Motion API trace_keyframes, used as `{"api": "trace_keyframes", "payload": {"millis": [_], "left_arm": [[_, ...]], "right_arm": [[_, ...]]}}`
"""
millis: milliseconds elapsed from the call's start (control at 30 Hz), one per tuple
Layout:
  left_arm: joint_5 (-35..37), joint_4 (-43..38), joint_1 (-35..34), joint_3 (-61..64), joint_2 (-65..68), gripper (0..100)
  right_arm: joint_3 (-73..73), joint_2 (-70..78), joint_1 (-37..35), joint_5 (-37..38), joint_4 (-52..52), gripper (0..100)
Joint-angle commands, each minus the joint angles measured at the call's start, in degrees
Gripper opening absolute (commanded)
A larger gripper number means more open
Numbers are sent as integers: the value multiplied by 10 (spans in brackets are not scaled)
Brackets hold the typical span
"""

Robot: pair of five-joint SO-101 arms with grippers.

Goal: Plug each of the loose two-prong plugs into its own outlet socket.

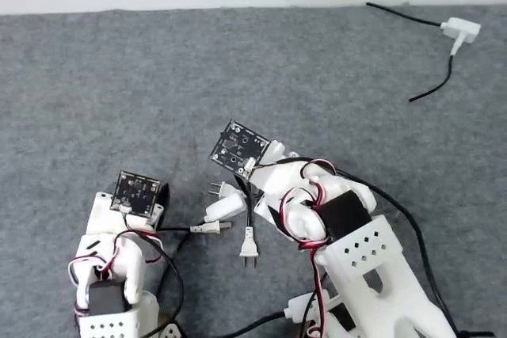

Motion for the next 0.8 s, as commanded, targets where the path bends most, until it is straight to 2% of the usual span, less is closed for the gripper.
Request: {"api": "trace_keyframes", "payload": {"millis": [0,267,533,767], "left_arm": [[-3,30,-21,-4,-4,248],[-3,122,-110,-4,-4,249],[-3,214,-135,-4,-4,249],[-3,214,-135,-4,-4,248]], "right_arm": [[-4,-4,10,6,-16,8],[-2,-4,64,4,-29,9],[-2,-4,80,2,-29,9],[-2,-4,80,2,-29,9]]}}
